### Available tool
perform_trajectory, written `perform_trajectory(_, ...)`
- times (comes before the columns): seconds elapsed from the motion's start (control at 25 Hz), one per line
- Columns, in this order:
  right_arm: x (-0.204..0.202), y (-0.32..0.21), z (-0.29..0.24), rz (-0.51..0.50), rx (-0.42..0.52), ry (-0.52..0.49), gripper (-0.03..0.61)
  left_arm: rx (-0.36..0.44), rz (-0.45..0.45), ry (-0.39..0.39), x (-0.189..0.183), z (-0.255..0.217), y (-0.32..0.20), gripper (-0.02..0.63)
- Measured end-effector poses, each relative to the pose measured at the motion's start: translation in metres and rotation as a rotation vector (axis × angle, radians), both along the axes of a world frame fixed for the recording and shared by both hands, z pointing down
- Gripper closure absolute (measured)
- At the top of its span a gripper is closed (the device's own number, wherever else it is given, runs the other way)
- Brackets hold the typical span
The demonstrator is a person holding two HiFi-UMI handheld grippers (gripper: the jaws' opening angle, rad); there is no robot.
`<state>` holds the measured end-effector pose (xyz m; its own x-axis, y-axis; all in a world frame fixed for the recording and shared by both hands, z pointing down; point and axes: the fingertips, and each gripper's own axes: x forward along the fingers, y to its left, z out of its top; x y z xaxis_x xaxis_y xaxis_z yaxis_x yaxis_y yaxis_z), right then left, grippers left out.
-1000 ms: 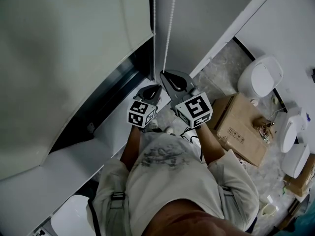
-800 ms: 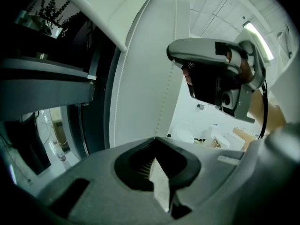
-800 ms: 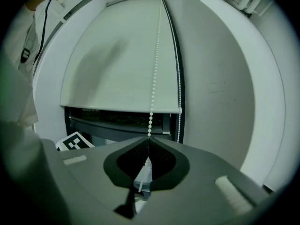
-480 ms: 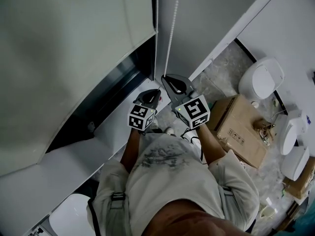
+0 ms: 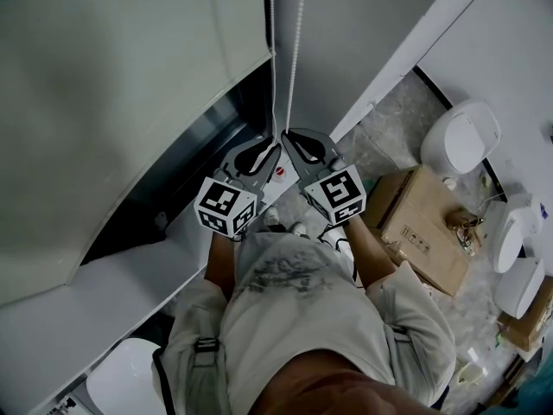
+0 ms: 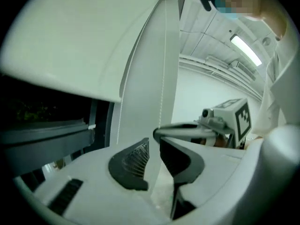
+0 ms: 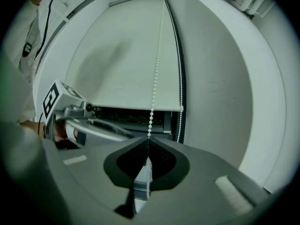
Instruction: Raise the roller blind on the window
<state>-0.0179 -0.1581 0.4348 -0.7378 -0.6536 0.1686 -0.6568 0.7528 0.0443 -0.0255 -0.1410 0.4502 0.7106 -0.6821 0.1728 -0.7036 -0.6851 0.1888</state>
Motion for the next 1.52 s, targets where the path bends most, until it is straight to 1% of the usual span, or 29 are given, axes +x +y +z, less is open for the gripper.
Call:
perform_trajectory(0.12,0.0,0.0,0.0,-0.002,0.003,0.002,0.568,0.075,0.009,0.011,0.003,-0.039,-0.004,0.531)
perform_trajectory(0.36,-0.001,0.0,0.0,-0.004,0.002,-0.003,0.568,0.198,0.026,0.022,0.014,-0.097,-0.011,0.525)
perform_trajectory(0.64,-0.003,0.001,0.001,-0.009,0.002,0.001,0.568,0.306,0.032,0.025,0.022,-0.147,-0.023,0.525)
perform_trajectory(0.76,-0.003,0.0,-0.001,-0.01,0.003,-0.001,0.568,0.342,0.026,0.013,0.023,-0.163,-0.029,0.535)
perform_trajectory(0.84,-0.004,0.0,-0.001,-0.01,0.004,-0.002,0.568,0.361,0.022,-0.009,0.024,-0.169,-0.032,0.57)
perform_trajectory(0.88,-0.005,0.001,0.0,-0.01,0.005,-0.002,0.568,0.365,0.024,-0.019,0.025,-0.17,-0.031,0.59)
perform_trajectory(0.96,-0.006,0.002,0.001,-0.009,0.006,-0.002,0.568,0.364,0.031,-0.03,0.025,-0.17,-0.028,0.603)
perform_trajectory(1.24,-0.005,-0.002,0.006,-0.001,0.0,-0.001,0.568,0.344,0.034,-0.042,0.024,-0.163,-0.03,0.604)
perform_trajectory(1.52,-0.004,-0.002,0.034,0.003,-0.045,0.036,0.568,0.277,0.04,-0.049,0.025,-0.135,-0.031,0.604)
